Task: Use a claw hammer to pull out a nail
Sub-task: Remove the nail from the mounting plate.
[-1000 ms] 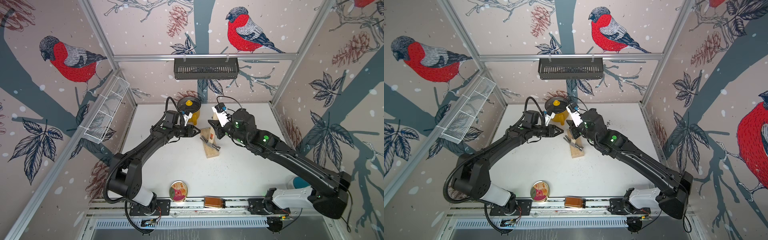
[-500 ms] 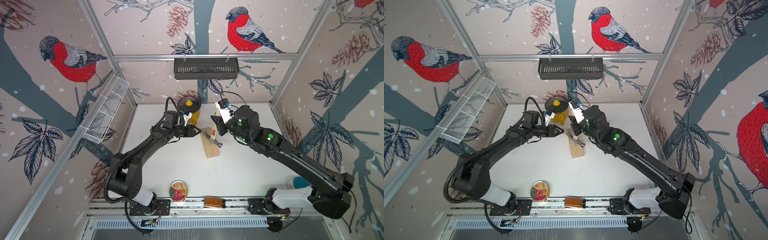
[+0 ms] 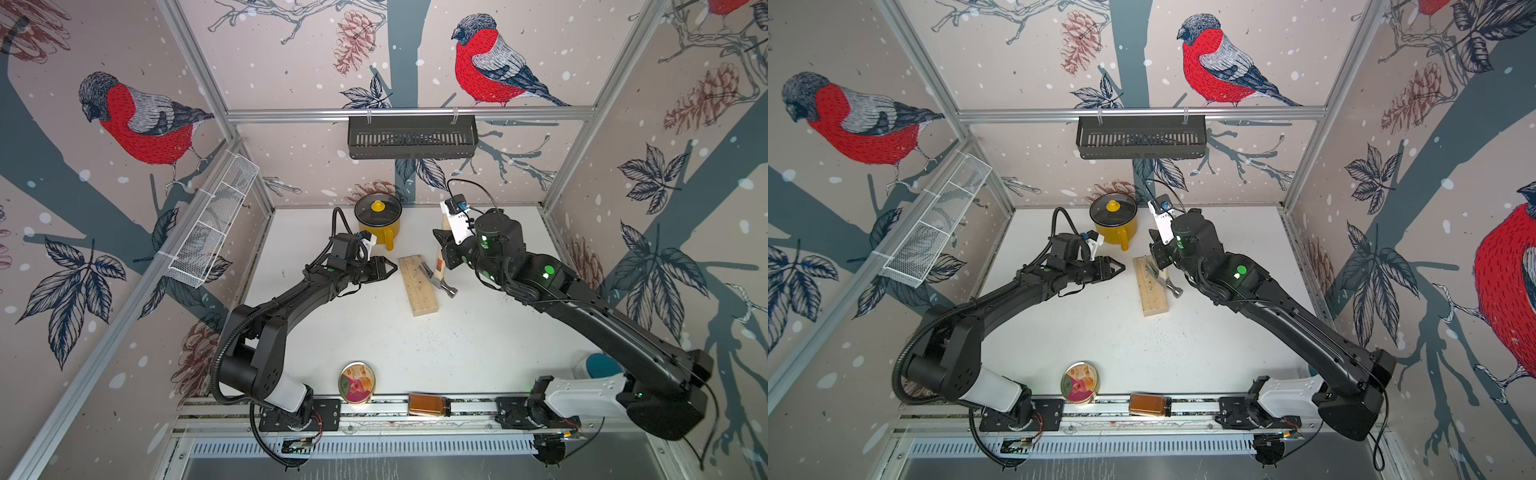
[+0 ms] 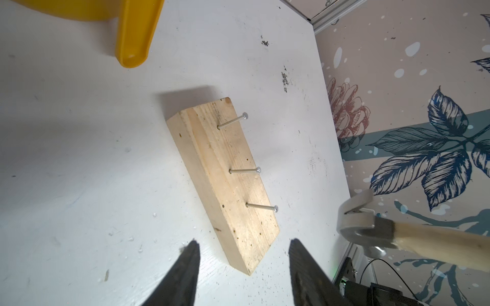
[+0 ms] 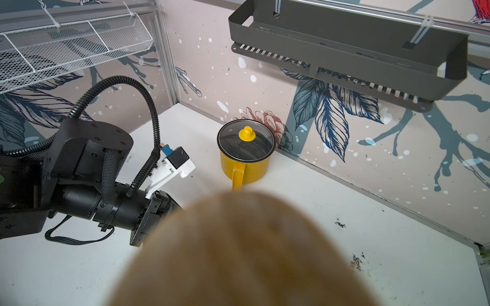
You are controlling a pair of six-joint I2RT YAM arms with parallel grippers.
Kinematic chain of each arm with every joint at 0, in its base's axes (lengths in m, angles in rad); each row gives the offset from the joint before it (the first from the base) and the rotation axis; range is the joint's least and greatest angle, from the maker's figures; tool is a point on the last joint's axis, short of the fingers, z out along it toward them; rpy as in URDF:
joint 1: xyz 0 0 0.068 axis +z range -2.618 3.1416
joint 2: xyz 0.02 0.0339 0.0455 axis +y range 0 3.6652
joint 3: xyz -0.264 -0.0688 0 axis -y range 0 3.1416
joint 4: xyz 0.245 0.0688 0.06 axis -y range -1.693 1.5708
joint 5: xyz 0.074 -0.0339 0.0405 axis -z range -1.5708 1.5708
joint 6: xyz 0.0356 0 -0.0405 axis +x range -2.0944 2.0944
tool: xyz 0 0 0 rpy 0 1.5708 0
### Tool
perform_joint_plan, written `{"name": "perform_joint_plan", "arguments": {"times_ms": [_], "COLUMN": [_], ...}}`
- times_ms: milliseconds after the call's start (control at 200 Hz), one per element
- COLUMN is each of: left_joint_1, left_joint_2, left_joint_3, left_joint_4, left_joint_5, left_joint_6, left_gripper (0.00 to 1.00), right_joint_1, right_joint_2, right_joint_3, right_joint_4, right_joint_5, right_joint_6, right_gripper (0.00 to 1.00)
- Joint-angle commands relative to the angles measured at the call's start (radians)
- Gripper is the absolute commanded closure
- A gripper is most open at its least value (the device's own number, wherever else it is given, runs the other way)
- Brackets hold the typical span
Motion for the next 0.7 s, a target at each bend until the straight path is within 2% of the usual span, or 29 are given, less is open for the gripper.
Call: {"name": "perform_joint_plan", "arguments": {"times_ms": [0,355,695], "left_joint_1": [-0.009,-0.041,-0.077], "left_joint_2": [0.032,0.169,0.241], "left_joint_3": [-0.009,0.006,0.035], "left_joint_4": [0.094,0.207,0.236], "left_joint_5": [-0.051,-0.060,-0.056], "left_joint_6": [-0.035,-0.085,-0.090], "left_gripper": [0.45,0.46,0.50], "right_joint_1": [0.000,0.005,0.005], "right_joint_2": [-0.011,0.003,0.025], "right_joint_3": [-0.003,-0.015,-0.069], "right_joint_4": [0.061,-0.009,-0.013], "right_joint_5": [0.031,0.041,0.043], "right_joint_6": [-0.003,-0.005,0.010], "right_gripper": [1.00,1.00,1.00]}}
